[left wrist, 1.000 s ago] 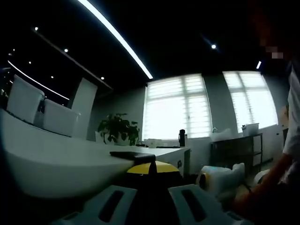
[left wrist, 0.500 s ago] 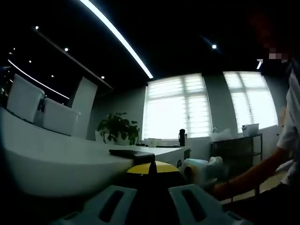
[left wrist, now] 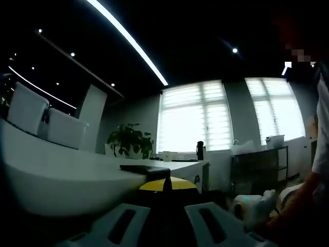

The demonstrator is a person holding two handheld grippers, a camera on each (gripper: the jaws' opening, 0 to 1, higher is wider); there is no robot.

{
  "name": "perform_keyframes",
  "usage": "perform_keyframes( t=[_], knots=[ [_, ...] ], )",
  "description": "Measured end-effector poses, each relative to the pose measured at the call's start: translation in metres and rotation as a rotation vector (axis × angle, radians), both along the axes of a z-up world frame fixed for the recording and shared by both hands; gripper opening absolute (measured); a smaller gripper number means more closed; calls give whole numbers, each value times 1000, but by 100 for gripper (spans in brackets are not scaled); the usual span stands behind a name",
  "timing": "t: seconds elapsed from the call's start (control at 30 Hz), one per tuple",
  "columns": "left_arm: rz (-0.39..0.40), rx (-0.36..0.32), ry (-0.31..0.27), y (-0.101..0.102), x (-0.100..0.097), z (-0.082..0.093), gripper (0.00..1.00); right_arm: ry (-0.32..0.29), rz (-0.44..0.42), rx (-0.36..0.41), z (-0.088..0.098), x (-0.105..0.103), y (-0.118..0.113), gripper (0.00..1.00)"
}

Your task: Clamp the fixed fixture on the desktop, loosen the retaining clip, secure it to the edge of the desk, and tighten the retaining clip.

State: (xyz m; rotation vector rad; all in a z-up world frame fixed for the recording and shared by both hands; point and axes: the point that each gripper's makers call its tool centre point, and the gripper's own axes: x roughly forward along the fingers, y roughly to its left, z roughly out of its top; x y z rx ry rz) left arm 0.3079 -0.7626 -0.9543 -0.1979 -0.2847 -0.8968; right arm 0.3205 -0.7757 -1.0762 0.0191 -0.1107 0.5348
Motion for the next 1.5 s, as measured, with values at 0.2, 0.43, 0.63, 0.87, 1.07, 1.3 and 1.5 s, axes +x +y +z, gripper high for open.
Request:
perform_keyframes(
  t=[0.2, 0.43, 0.63, 0.87, 1.07, 1.3, 1.5],
  knots=[
    [6, 10, -4, 0, 0, 0, 2, -54, -191, -62, 25, 11, -11, 34],
    [6, 2, -6, 0, 0, 0, 2, -20, -217, 11, 31, 29, 4, 34],
    [9, 12, -9, 0, 0, 0, 2, 8, -208, 32, 28, 40, 9, 24],
    [6, 2, -5, 0, -1, 1, 2, -23, -80, 1, 29, 41, 12, 24],
    [5, -1, -4, 0, -2, 1, 2, -74, 123, -101, 27, 43, 21, 21],
    [4, 3, -5, 0, -3, 2, 2, -75, 332, -196, 25, 41, 23, 19],
    [2, -2, -8, 0, -5, 3, 2, -76, 339, -185, 24, 41, 23, 19]
  ],
)
